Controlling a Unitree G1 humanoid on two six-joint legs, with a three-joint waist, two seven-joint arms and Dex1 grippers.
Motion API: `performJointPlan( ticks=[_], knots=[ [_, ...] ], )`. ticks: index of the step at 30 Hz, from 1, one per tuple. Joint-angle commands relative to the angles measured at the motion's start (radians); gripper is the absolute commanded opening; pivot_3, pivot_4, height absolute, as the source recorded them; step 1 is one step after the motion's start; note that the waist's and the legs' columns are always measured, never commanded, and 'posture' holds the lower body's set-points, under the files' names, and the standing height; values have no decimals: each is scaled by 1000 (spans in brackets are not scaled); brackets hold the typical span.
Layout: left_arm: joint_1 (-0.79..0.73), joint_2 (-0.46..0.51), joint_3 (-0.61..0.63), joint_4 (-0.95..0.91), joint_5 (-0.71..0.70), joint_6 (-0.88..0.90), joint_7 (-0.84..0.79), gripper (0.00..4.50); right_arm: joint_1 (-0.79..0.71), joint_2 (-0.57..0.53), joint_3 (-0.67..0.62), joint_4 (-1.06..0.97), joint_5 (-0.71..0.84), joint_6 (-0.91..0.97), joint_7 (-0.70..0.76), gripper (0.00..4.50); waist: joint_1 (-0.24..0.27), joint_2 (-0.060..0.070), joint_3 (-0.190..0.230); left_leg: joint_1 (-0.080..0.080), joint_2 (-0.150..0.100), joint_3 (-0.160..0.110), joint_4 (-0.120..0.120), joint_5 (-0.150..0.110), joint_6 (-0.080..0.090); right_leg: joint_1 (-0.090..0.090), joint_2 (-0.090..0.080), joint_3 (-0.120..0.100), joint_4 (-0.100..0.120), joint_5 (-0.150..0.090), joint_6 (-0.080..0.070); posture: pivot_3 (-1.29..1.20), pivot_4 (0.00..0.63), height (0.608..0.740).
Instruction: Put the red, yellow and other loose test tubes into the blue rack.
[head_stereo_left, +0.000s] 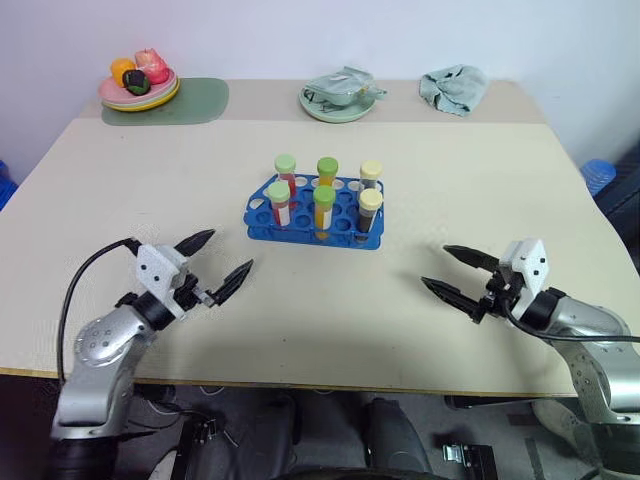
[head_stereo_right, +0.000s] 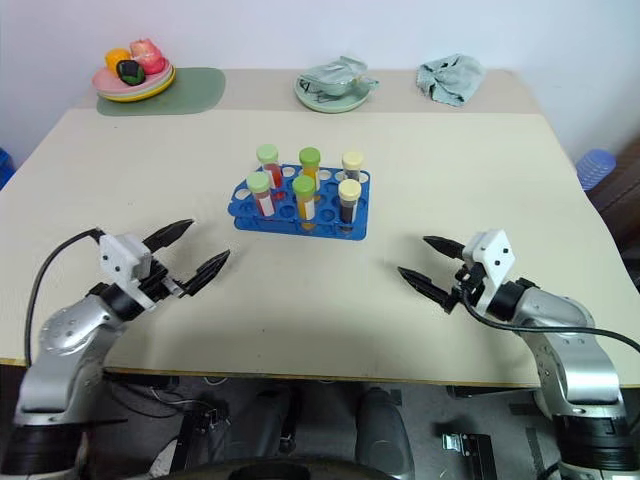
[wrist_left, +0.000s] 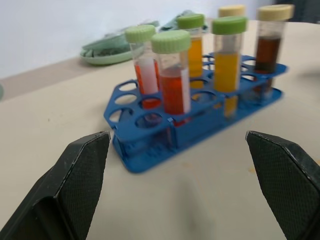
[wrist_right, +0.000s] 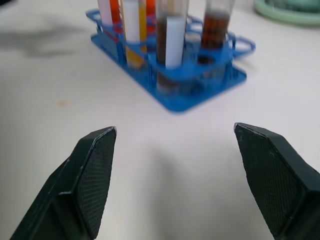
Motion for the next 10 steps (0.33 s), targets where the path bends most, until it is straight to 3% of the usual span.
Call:
performJointPlan(
  ticks=[1,10],
  knots=[
    [53,58,77,-73,-80,30,-64,4454,63,-20,-93,-25,2,-34,-7,3863,-1,0,0,0,0,0,0,0,0,0,0,0,0,0,0,0,150,740],
    [26,92,71,-85,-130,103,-102,4454,130,-23,-153,-6,5,-50,-9,3863,-4,3,-2,2,1,0,-1,0,0,1,1,0,0,0,0,0,150,740]
  ],
)
